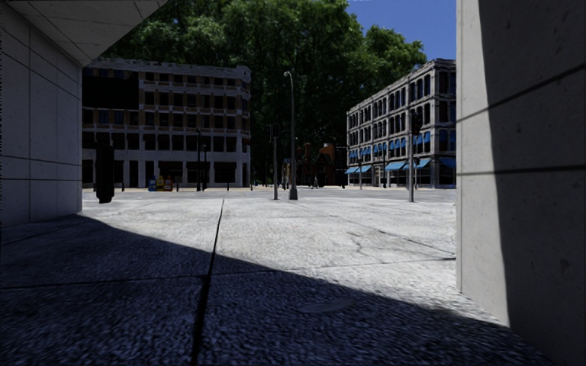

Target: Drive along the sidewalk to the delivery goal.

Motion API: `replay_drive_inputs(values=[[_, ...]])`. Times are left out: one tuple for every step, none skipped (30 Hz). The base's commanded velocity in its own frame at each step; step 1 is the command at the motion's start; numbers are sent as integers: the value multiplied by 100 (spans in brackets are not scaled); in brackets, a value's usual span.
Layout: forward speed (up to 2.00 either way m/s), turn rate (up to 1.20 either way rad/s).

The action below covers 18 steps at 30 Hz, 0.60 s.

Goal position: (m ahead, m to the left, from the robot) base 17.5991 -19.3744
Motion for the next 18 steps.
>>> replay_drive_inputs(values=[[200,-55],[200,-55],[200,-55],[200,-55],[200,-43],[200,-33],[200,-33],[200,-30],[200,-29],[200,-28],[200,-28],[200,-25],[200,-20],[200,-17],[200,-17],[200,-16],[200,-16],[200,-23]])
